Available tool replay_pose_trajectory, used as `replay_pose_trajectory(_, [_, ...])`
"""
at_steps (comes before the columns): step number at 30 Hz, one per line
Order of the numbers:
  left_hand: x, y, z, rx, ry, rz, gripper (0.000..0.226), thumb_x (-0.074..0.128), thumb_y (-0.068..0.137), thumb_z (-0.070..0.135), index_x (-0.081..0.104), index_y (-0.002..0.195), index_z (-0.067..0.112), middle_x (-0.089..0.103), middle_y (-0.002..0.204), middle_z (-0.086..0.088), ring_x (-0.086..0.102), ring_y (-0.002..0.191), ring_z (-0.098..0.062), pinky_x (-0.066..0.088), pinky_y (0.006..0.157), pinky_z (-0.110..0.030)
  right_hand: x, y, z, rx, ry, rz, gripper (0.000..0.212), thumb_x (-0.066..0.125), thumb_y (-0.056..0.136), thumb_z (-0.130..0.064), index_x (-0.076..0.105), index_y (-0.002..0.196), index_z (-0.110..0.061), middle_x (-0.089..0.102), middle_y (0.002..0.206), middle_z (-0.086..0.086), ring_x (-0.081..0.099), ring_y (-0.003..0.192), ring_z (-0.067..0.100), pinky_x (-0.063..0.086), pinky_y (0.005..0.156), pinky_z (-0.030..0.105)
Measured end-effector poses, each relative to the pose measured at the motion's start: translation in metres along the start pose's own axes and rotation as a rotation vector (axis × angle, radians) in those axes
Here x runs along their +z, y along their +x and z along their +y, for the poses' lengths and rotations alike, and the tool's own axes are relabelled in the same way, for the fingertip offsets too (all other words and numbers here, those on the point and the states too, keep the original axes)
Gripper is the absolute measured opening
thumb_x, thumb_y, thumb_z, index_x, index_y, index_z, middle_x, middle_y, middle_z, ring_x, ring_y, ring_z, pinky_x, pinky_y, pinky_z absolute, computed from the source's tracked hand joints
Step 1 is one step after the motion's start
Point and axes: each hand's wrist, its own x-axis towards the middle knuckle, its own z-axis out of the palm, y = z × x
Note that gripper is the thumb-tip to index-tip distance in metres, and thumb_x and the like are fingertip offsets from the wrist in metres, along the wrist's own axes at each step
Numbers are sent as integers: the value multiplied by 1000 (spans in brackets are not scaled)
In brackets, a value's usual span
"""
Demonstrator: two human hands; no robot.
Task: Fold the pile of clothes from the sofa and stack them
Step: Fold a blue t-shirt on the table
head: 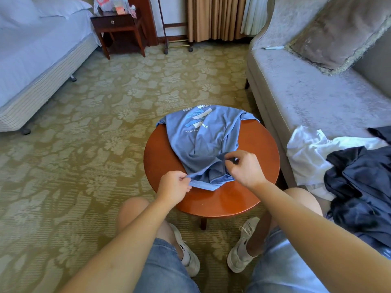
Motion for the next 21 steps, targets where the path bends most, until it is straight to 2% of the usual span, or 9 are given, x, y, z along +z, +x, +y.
replay_pose_trajectory(2, [-14,5,7,-130,-375,19,8,59,94,7,65,99,7,70,71,-2,69,59,-9,53,59,-23,-13,4,-1,50,72,125,16,59,82,-5,75,84,-8,71,85,2,62,82,19,47,75,28])
replay_pose_trajectory(4, [-35,10,14,-193,-700,56,24,59,93,1,60,115,8,70,90,-12,71,68,-12,55,61,-20,-31,14,3,126,111,234,18,57,86,-4,74,91,-7,72,90,4,62,86,17,47,79,28])
replay_pose_trajectory(6, [-61,16,22,-190,-859,119,31,59,92,-1,58,122,5,69,100,-14,70,81,-18,54,68,-23,-51,25,11,215,145,277,25,53,87,-6,70,105,-11,65,94,-1,56,88,13,45,82,28])
replay_pose_trajectory(8, [-87,24,33,-168,-972,196,32,57,92,-4,57,124,4,67,100,-12,67,83,-18,52,70,-23,-69,34,18,258,137,304,26,47,82,-8,68,97,-11,64,87,6,57,83,23,47,79,36])
replay_pose_trajectory(11, [-125,36,54,-127,-1056,362,37,51,94,-7,55,129,3,63,92,-9,62,76,-12,53,66,-18,-96,42,27,329,61,329,32,49,84,-2,71,108,-3,70,101,20,62,100,35,48,85,36])
replay_pose_trajectory(15, [-173,45,82,-67,-1030,521,35,46,94,-8,60,123,4,59,78,-5,61,61,-7,52,61,-11,-133,51,23,329,163,338,23,49,89,0,70,97,4,63,73,15,61,57,19,51,66,38])
replay_pose_trajectory(17, [-191,44,97,-45,-1027,569,35,47,93,-8,63,122,5,60,78,-5,61,63,-8,53,61,-12,-153,53,10,313,345,311,18,50,91,3,67,96,1,58,70,11,54,38,7,53,53,26])
replay_pose_trajectory(19, [-203,39,110,-15,-1026,605,34,49,92,-8,65,118,7,63,83,-6,62,67,-9,53,62,-13,-174,51,-10,260,442,278,22,48,93,6,64,104,-5,57,72,10,53,34,6,50,44,17])
replay_pose_trajectory(21, [-208,33,116,15,-1013,620,32,49,93,-6,66,116,8,64,87,-7,63,68,-9,54,63,-14,-190,46,-26,204,458,254,24,47,94,7,62,106,-7,58,73,12,55,36,8,51,45,18])
